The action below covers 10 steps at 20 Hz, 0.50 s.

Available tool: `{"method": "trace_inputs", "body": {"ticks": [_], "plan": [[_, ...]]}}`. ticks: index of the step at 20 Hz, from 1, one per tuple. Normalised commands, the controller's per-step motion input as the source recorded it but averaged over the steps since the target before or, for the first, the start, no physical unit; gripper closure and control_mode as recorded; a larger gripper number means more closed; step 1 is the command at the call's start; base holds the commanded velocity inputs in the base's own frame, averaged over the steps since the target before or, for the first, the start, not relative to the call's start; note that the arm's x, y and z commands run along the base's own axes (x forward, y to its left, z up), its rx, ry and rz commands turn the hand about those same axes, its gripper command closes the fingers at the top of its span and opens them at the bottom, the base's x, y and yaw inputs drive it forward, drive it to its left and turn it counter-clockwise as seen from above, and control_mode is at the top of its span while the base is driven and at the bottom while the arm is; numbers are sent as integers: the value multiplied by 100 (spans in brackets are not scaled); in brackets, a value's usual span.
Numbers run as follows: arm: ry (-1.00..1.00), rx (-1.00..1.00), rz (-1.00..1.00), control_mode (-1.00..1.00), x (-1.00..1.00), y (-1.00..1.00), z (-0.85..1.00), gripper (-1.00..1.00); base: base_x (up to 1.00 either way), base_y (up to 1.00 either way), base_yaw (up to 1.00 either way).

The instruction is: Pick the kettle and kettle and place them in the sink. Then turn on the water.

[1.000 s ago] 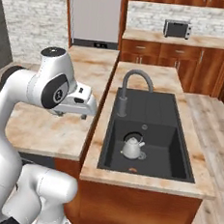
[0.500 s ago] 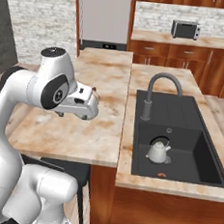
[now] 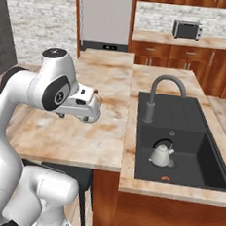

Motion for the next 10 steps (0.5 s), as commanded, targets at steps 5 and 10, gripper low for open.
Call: {"method": "trace_inputs", "body": {"ticks": [5,10], "plan": [[0,0,0,100,0,0,0,-100,28,12,15],[-1,0,3,-100,0,12,-1,-100,0,6,3]]}}
